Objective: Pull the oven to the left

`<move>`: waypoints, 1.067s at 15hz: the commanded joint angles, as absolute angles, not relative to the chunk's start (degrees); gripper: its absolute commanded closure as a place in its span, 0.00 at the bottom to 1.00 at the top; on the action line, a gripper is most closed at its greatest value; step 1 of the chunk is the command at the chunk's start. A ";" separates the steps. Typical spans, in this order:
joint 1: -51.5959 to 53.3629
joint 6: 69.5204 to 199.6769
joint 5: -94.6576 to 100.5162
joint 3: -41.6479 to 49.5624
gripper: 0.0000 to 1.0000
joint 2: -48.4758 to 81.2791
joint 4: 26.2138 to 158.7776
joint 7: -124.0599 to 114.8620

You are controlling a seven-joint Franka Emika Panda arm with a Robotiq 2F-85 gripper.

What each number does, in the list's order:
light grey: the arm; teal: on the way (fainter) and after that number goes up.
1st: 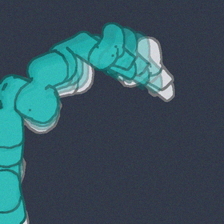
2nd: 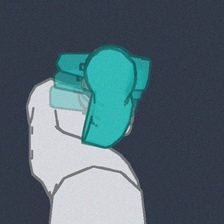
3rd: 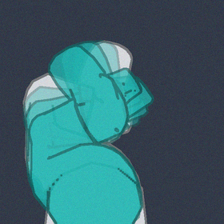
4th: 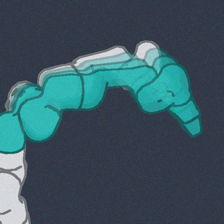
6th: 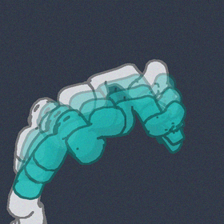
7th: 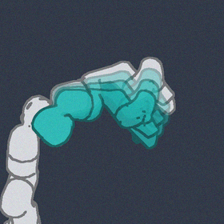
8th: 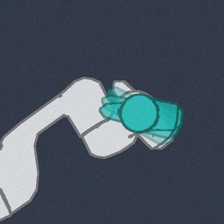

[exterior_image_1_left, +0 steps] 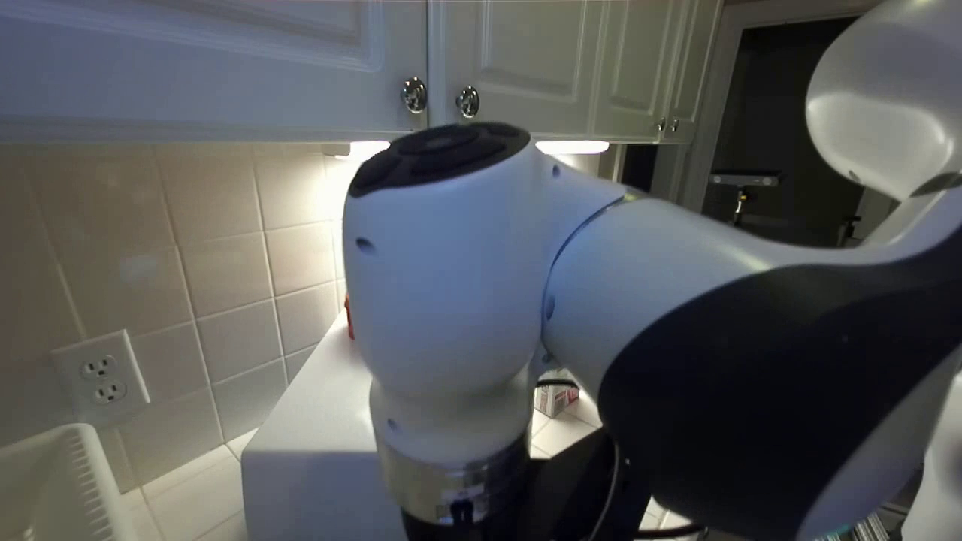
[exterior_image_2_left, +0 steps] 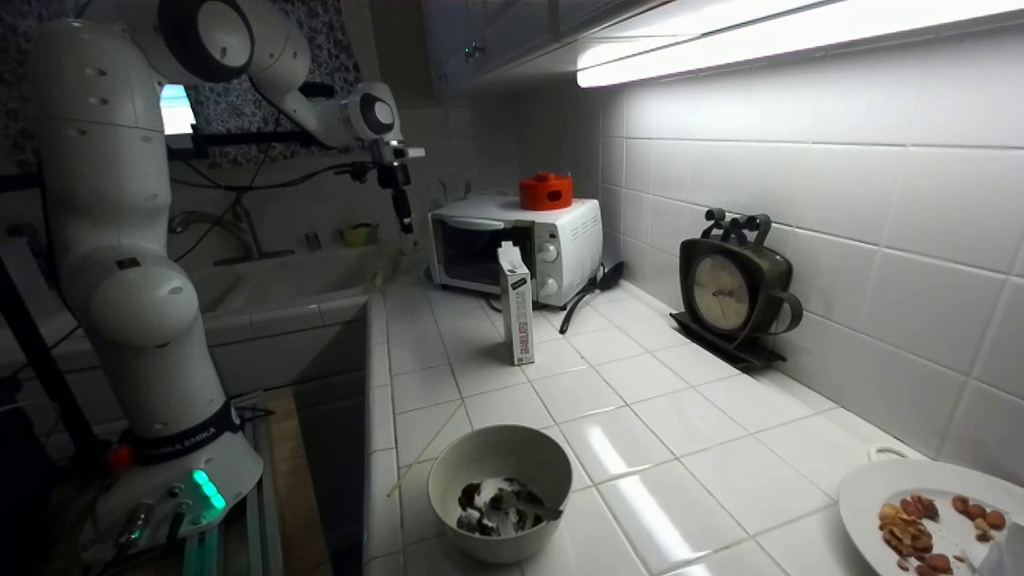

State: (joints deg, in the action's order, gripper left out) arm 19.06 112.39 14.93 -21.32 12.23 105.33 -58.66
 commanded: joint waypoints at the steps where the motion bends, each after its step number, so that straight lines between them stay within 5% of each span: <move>1: 22.04 113.08 15.42 -18.57 0.00 13.55 103.99 -58.31; 16: 23.63 124.32 13.02 -12.65 0.00 21.46 100.25 -77.19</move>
